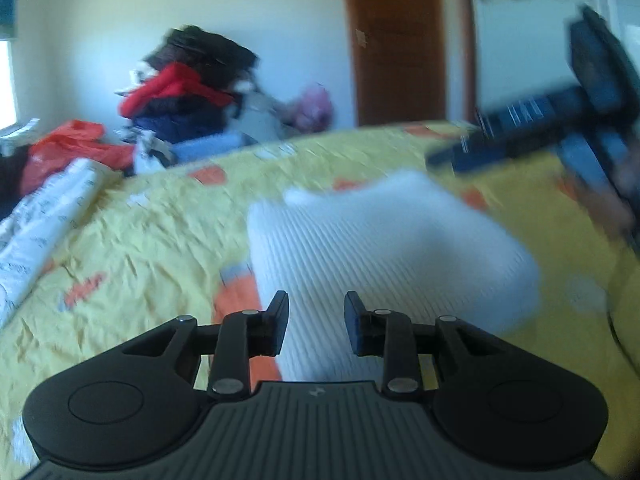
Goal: Fold small clothes
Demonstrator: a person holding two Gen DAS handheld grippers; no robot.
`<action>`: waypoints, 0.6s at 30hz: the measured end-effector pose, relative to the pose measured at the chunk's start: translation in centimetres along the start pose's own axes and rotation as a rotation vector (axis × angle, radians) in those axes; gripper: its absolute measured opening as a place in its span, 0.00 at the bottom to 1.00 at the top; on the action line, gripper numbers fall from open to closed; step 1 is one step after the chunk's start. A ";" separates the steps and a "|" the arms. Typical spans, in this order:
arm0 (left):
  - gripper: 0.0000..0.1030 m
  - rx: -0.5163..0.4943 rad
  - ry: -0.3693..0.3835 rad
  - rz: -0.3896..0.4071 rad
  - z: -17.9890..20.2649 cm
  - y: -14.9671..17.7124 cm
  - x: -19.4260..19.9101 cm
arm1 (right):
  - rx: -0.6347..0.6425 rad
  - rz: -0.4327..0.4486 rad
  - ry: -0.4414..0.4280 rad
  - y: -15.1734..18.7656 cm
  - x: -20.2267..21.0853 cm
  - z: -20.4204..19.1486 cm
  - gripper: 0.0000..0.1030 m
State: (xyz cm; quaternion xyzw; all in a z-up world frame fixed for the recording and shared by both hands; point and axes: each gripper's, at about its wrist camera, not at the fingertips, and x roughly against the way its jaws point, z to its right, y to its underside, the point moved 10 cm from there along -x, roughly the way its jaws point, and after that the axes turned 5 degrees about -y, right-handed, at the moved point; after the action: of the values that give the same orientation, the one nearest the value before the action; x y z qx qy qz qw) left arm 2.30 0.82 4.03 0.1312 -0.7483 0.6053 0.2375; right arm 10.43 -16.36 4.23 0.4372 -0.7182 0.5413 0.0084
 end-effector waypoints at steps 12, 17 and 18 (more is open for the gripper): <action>0.32 -0.003 -0.083 0.008 1.3 0.3 -1.9 | 0.133 -0.057 0.177 4.2 -1.9 -1.1 0.62; 0.94 0.071 -0.142 0.129 0.1 0.9 3.1 | 0.094 0.075 0.157 7.0 3.7 -2.6 0.84; 0.95 0.062 -0.158 0.159 0.2 1.1 3.6 | 0.087 0.088 0.181 7.8 4.3 -2.2 0.84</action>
State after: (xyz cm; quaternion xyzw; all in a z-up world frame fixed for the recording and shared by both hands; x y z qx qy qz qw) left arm -1.35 1.19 4.91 0.1260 -0.7537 0.6329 0.1247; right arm 1.78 -17.01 1.24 0.3546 -0.7089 0.6090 0.0303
